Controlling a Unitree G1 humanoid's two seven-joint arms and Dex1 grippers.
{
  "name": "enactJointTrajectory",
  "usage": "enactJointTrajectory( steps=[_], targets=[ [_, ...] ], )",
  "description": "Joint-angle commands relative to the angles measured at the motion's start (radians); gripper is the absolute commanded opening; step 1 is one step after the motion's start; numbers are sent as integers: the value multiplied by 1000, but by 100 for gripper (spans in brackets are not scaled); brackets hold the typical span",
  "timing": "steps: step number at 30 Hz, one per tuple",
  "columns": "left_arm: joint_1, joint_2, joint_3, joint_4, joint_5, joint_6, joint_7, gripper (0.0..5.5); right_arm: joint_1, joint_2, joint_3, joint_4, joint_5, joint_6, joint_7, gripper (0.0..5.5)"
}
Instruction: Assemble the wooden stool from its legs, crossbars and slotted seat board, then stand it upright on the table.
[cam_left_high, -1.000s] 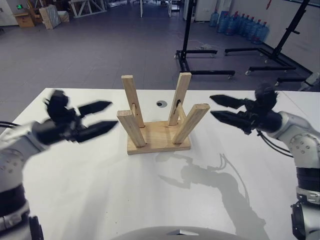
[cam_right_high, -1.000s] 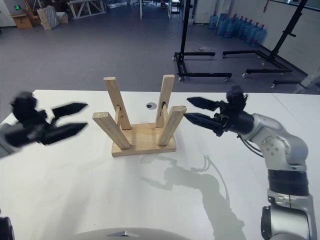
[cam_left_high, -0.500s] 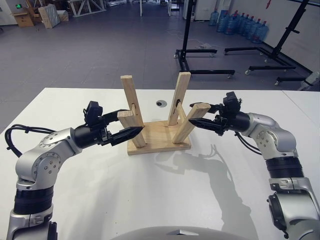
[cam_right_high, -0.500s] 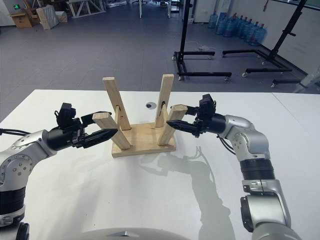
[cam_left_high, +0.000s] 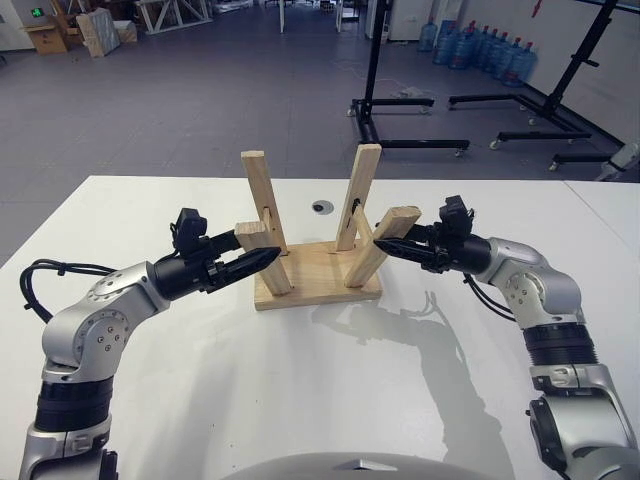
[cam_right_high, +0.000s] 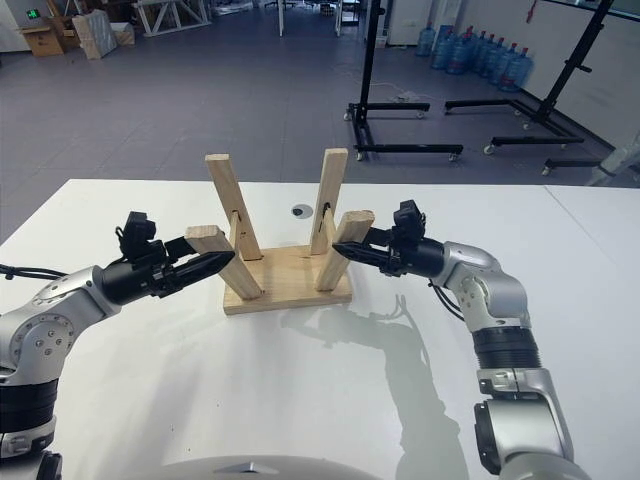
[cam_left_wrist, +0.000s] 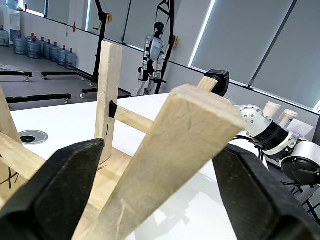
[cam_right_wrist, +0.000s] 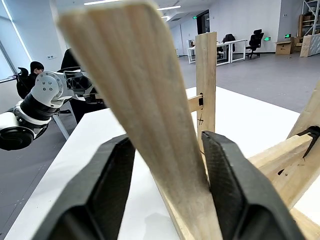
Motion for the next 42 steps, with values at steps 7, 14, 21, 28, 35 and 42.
enactJointTrajectory(
  steps=[7, 14, 21, 28, 35, 42],
  targets=[
    [-108, 8, 100, 23, -252, 234, 165, 224, -48, 6, -114, -119, 185, 265, -111, 170],
    [-268, -34, 143, 143, -465, 411, 528, 159, -167, 41, -200, -191, 401, 672, -495, 131],
    [-251, -127, 154, 309, -580, 448, 803, 159, -104, 143, -232, -10, 394, 795, -718, 131],
    [-193, -177, 113, 317, -559, 439, 860, 191, -64, 185, -231, 142, 362, 724, -704, 189],
    [-241, -193, 194, 356, -633, 379, 869, 298, -175, 199, -395, 202, 508, 797, -750, 328],
    [-428, -2, 289, 590, -472, 252, 739, 417, -372, 55, -504, 236, 502, 707, -825, 466]
  ],
)
